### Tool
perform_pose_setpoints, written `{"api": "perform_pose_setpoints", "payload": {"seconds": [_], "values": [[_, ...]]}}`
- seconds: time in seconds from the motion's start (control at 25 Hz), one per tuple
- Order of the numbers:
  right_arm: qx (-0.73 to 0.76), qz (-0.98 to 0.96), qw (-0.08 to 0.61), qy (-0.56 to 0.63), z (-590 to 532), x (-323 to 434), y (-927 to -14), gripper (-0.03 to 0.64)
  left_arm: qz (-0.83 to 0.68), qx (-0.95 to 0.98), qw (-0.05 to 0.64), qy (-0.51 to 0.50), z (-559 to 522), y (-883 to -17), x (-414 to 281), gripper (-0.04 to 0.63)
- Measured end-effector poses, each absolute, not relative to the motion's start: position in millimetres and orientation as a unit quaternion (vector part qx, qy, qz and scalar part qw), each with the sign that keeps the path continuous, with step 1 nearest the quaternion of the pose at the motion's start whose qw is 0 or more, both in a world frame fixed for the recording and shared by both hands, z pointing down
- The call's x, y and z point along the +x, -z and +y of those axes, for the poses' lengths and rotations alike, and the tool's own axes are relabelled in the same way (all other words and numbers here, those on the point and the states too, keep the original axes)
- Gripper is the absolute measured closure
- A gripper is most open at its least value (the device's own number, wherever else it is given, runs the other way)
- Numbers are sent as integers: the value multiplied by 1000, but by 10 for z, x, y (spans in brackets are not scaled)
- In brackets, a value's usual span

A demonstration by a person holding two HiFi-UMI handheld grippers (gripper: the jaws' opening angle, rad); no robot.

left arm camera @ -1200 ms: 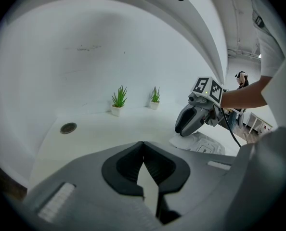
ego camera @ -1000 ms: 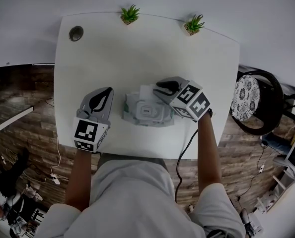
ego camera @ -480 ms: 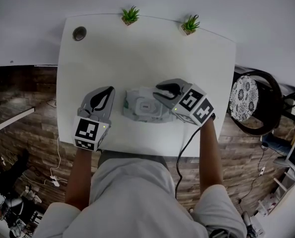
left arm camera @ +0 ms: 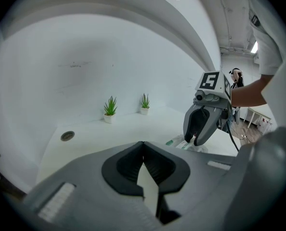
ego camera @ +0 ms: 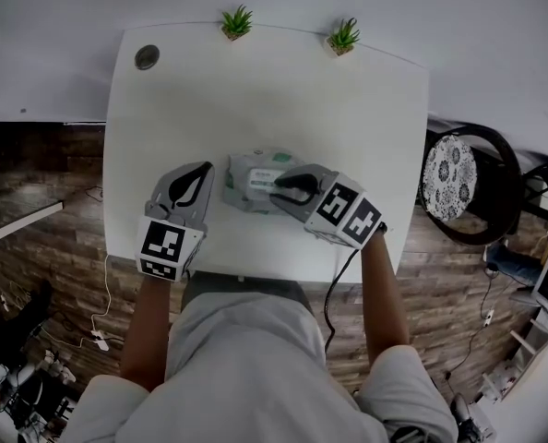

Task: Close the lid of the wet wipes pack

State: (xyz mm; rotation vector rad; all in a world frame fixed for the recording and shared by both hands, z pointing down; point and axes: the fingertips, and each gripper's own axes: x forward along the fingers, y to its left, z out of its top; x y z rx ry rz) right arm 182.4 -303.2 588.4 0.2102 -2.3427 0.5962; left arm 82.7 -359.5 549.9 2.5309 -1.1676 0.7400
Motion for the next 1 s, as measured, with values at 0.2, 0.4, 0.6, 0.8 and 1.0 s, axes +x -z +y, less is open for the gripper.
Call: {"api": "perform_pose_setpoints", "payload": {"seconds": [0.2,0.4,0.6,0.8,1.0], "values": [[78,-904,346,-238,-2853,1725,-5945,515,-398,870,131,-259,-3456,-5559,873,589],[83,-896,378,-217,-2786,1718,-6099,515,-395,873,128,-257,-3401,-5548,949,589],[81,-887,419,-176,-2755,1710,-6232,515,-400,871,127,-258,-3358,-5553,931,589],[88,-882,430,-172,-2757,1700,-6262,515,-405,868,133,-255,-3284,-5583,847,589],[104,-879,439,-158,-2753,1692,-6266,515,-408,869,133,-247,-3233,-5556,804,589]]}}
